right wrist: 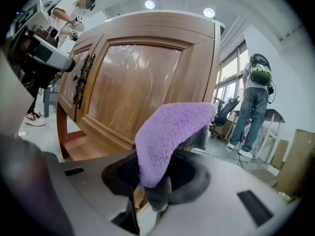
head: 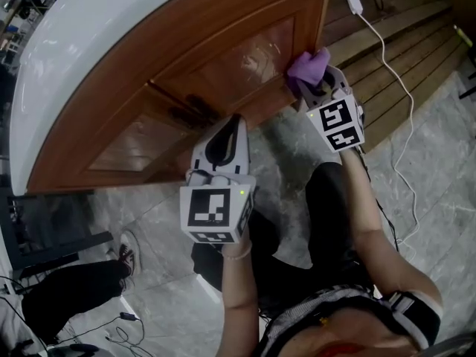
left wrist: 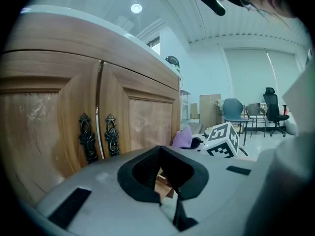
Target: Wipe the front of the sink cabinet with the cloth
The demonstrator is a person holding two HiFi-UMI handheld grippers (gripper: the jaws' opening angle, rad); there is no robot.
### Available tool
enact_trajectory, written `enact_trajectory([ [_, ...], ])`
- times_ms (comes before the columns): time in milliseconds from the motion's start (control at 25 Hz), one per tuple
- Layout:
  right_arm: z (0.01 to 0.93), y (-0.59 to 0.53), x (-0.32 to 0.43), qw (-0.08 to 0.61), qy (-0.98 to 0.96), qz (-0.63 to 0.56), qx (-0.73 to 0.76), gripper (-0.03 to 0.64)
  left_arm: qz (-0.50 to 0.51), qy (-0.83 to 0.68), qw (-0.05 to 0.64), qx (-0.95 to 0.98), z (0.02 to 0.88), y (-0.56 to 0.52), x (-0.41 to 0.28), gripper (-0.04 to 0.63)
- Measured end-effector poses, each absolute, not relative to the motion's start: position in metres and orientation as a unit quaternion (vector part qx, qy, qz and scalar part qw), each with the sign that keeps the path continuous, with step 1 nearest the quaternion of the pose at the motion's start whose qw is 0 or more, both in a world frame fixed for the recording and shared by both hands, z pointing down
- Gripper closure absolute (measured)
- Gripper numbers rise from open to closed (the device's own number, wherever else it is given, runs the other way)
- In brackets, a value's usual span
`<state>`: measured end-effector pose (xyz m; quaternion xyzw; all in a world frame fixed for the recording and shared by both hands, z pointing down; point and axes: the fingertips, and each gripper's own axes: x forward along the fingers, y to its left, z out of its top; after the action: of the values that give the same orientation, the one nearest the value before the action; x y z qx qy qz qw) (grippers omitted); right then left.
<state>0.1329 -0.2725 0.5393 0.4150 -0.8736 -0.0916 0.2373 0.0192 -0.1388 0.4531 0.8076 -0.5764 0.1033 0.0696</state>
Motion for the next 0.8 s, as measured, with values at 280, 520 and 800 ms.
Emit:
enact_trajectory([
  [280, 0.54, -0.272, 0.133, 0.239, -0.871, -0.089, 0.42, 0.448, 0.104, -0.573, 0.068, 0.81, 0.453, -0.14, 0.023, 0.595],
  [520, 0.539, -0.269, 0.134, 0.243, -0.87, -0.089, 0.42, 0.449, 0.102, -0.574, 0.072, 0.809, 0.455, -0.142, 0.024, 0.595],
  [800, 0.528, -0.254, 0.123, 0.217, -0.886, -0.078, 0.401, 0.449, 0.104, -0.574, 0.074, 0.809, 0.457, -0.144, 0.026, 0.595],
])
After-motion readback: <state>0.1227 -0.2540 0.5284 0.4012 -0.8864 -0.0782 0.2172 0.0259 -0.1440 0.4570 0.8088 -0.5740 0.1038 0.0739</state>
